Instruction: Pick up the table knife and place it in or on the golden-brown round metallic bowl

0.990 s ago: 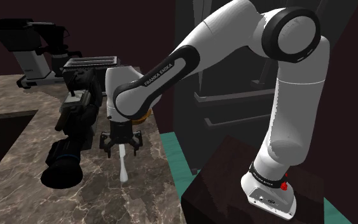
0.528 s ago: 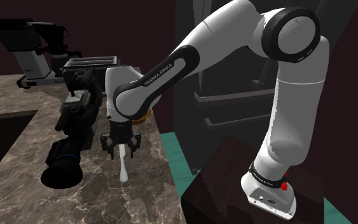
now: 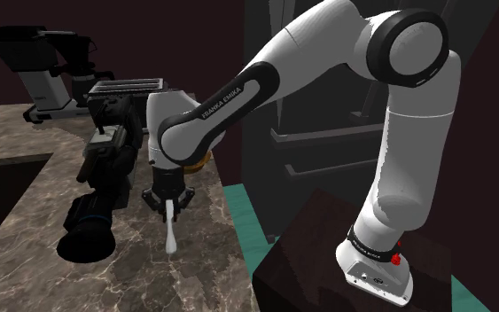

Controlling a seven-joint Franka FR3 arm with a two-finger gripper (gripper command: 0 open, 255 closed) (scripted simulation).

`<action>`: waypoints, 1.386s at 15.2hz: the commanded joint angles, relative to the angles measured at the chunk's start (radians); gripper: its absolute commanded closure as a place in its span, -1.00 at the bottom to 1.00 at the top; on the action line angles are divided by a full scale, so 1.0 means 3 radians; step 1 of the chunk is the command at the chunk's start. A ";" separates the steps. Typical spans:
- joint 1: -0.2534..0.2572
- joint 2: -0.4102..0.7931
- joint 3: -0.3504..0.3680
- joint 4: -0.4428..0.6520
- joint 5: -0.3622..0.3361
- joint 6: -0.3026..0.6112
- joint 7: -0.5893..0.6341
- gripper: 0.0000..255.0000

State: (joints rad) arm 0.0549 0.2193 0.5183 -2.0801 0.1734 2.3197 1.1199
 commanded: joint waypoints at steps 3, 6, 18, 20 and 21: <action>-0.0008 -0.0019 0.0003 0.0032 0.0010 -0.0079 -0.0005 1.00; -0.0023 -0.0099 0.0012 0.0083 0.0040 -0.0203 -0.0005 1.00; -0.0067 -0.0360 0.0025 0.0350 0.0127 -0.0705 0.0017 1.00; -0.0072 -0.0394 0.0024 0.0404 0.0136 -0.0790 0.0024 1.00; -0.0075 -0.0410 0.0024 0.0433 0.0140 -0.0832 0.0028 1.00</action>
State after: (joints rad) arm 0.0334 0.1060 0.5250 -1.9542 0.2115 2.0828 1.1279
